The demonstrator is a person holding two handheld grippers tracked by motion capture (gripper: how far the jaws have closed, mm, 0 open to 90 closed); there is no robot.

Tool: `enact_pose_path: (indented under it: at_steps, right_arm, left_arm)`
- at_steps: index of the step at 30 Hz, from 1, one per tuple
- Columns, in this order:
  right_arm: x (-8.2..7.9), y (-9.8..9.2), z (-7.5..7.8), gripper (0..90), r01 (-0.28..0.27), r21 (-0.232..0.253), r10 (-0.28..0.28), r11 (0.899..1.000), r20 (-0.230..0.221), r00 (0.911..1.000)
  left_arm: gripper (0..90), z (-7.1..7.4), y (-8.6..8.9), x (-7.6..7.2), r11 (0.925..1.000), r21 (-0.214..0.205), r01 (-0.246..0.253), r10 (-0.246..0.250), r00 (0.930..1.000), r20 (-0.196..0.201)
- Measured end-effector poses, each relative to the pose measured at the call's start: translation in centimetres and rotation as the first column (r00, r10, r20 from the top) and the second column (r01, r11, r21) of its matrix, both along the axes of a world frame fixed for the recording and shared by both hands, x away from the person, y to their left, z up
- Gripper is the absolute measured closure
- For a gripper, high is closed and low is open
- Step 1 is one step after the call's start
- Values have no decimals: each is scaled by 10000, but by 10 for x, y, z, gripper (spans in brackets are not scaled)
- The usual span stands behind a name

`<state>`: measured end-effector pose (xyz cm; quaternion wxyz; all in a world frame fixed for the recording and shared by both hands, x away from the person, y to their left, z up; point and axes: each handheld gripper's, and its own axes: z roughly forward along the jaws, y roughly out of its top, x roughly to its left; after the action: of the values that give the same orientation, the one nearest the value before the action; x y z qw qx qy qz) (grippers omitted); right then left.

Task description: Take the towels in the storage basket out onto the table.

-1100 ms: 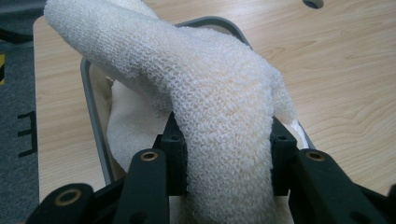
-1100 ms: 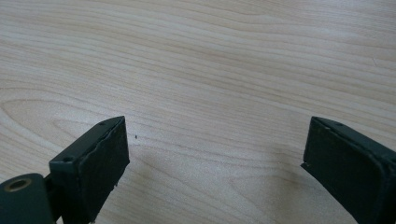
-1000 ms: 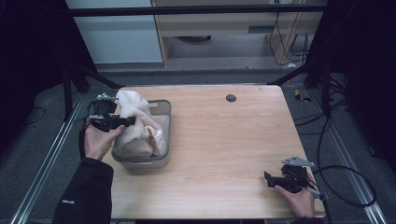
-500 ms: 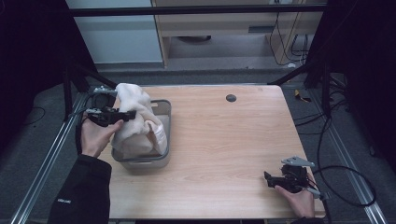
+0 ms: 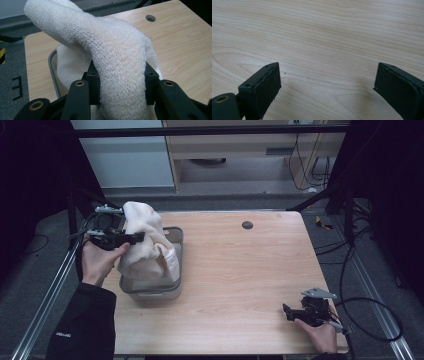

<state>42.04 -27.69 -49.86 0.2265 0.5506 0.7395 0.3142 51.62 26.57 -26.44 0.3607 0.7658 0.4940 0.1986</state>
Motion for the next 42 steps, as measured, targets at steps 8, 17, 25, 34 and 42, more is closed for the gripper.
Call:
enact_pose_path:
  at_steps: [8, 17, 25, 34, 42]
  right_arm:
    - [0, 0, 0, 68, -13, -44, 13, 10000, 5, 10000]
    - [0, 0, 0, 67, -1, -20, 1, 10000, 10, 10000]
    - [0, 0, 0, 67, -8, -21, 8, 10000, 29, 10000]
    - [0, 0, 0, 65, -54, -33, 55, 10000, 47, 10000]
    - [0, 0, 0, 65, -51, -62, 52, 10000, 97, 9999]
  left_arm:
    - [604, 9, 3, -4, 10000, 10, 49, -49, 10000, 70]
    - [604, 18, 1, -11, 9994, -74, 339, -338, 9993, 172]
    - [603, 29, -9, -18, 9976, -65, 692, -690, 9971, 311]
    - [603, 37, -23, -22, 9939, 23, 1100, -1099, 9928, 479]
    - [603, 42, -36, -25, 9895, 8, 1443, -1441, 9882, 529]
